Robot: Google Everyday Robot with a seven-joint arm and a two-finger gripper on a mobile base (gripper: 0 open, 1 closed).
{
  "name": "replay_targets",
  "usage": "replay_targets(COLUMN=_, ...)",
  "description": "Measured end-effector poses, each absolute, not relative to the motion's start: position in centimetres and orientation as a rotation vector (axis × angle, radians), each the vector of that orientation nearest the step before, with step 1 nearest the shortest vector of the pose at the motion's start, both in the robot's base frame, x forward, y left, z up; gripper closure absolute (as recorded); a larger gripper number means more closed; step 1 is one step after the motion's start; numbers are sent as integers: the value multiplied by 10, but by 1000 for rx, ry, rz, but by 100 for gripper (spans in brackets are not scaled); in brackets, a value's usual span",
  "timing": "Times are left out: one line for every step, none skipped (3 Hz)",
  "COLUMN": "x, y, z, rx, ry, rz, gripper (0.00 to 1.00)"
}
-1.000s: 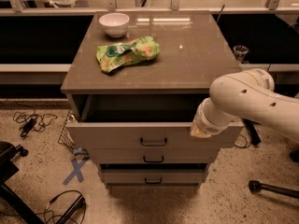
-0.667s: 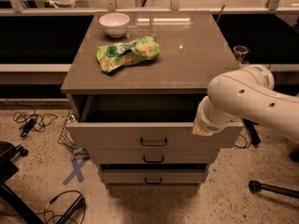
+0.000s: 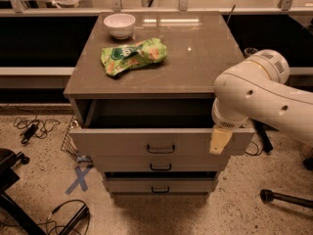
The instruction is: Open top drawer
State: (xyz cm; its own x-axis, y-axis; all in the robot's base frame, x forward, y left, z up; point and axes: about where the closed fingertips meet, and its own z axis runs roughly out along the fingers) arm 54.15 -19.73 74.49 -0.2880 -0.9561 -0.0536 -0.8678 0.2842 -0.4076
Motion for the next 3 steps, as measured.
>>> replay_targets(x=543, y=-195, z=738, rx=-1672, ry=2269, rz=-406, gripper=0)
replay_targets(x=542, y=-195, z=738, rx=-1672, ry=2269, rz=-406, gripper=0)
replay_targets(x=542, y=-194, z=734, rx=-1675, ry=2268, rz=-383, gripper=0)
